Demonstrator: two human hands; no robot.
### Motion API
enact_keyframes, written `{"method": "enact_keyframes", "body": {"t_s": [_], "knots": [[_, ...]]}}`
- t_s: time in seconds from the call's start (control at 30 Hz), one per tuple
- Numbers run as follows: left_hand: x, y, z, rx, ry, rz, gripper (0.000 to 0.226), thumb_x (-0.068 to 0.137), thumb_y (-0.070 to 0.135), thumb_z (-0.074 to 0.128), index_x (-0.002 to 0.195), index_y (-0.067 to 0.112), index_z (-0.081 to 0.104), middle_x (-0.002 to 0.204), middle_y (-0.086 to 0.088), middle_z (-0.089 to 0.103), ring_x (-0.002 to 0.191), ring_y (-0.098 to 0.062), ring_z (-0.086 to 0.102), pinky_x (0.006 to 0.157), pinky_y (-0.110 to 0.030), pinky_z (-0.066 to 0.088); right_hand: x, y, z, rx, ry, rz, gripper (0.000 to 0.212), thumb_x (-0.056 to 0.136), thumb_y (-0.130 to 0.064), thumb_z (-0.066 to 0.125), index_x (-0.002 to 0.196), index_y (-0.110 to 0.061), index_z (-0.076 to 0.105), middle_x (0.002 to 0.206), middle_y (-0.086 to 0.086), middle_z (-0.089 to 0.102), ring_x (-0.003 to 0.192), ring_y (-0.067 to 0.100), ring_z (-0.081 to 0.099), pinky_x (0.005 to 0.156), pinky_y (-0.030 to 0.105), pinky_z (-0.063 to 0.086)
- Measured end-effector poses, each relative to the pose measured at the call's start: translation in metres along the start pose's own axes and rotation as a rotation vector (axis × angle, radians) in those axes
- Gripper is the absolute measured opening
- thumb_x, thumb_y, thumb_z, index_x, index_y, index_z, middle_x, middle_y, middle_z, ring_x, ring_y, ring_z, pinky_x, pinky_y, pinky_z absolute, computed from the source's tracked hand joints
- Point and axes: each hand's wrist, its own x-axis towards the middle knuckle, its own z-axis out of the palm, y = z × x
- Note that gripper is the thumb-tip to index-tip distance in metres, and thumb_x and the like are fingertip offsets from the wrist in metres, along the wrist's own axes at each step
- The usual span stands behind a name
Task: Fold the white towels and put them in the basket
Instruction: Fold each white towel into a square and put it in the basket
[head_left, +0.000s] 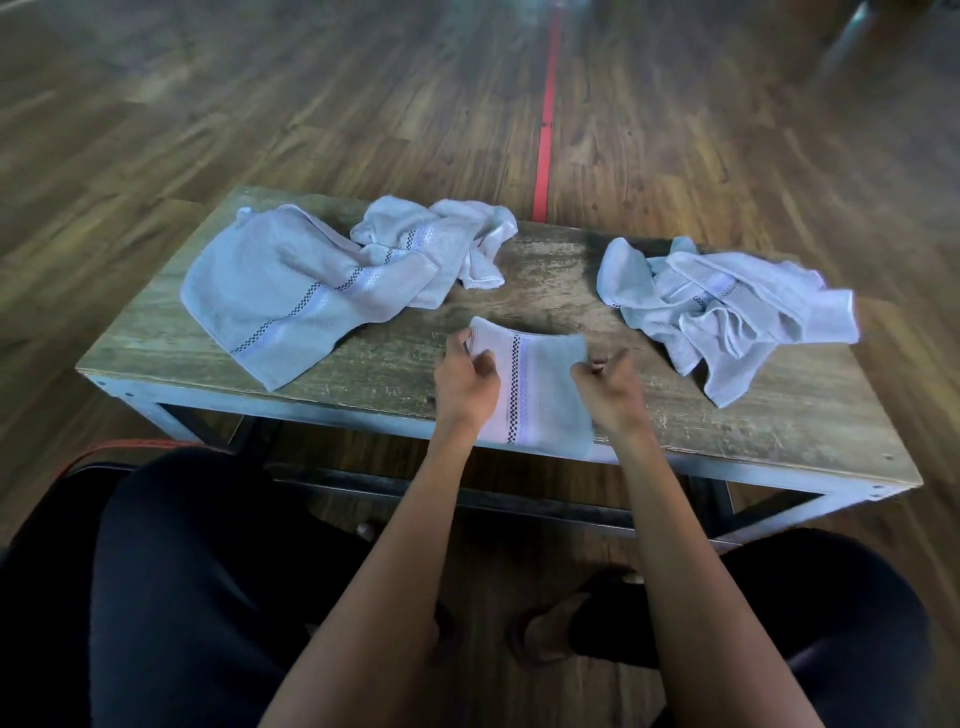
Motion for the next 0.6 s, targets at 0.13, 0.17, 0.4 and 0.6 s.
{"method": "enact_keyframes", "body": {"t_s": [0.13,0.17,0.4,0.6], "knots": [[-0.013,-0.002,-0.008,-0.185,-0.031,-0.098,0.044,0.096,0.021,0.049,0.139,0.019,0.04,0.122,-0.003,0.055,0.106,-0.018,0.055,0.091,-0.033,0.046,-0.01,-0.004,0.005,-0.095,-0.05,-0.017,0.049,0.083,-0.034,0.054,0.124,-0.013,0.037,0.123,0.008,0.044,0.117,0.025,0.045,0.094,0.044,0.045],[-0.016,-0.004,-0.009,-0.179,-0.039,-0.103,0.045,0.096,0.022,0.05,0.14,0.019,0.04,0.129,-0.005,0.054,0.112,-0.02,0.054,0.096,-0.037,0.045,-0.011,-0.004,0.007,-0.139,-0.06,0.003,0.055,0.084,-0.031,0.054,0.13,-0.01,0.033,0.13,0.01,0.038,0.125,0.028,0.037,0.101,0.048,0.04],[-0.025,-0.007,-0.015,-0.168,-0.085,-0.066,0.051,0.096,0.022,0.05,0.145,0.02,0.036,0.138,-0.005,0.05,0.122,-0.02,0.05,0.103,-0.037,0.042,-0.01,-0.002,0.007,-0.171,-0.083,0.076,0.04,0.076,-0.041,0.064,0.104,-0.011,0.061,0.098,0.006,0.063,0.094,0.023,0.06,0.08,0.038,0.051],[-0.027,-0.011,-0.016,-0.246,-0.06,-0.048,0.05,0.096,0.02,0.053,0.143,0.023,0.039,0.135,-0.004,0.052,0.121,-0.019,0.05,0.105,-0.038,0.041,-0.02,-0.007,0.002,-0.064,-0.107,-0.025,0.011,0.087,-0.026,0.06,0.08,-0.018,0.06,0.085,0.004,0.062,0.08,0.02,0.059,0.065,0.032,0.044]]}}
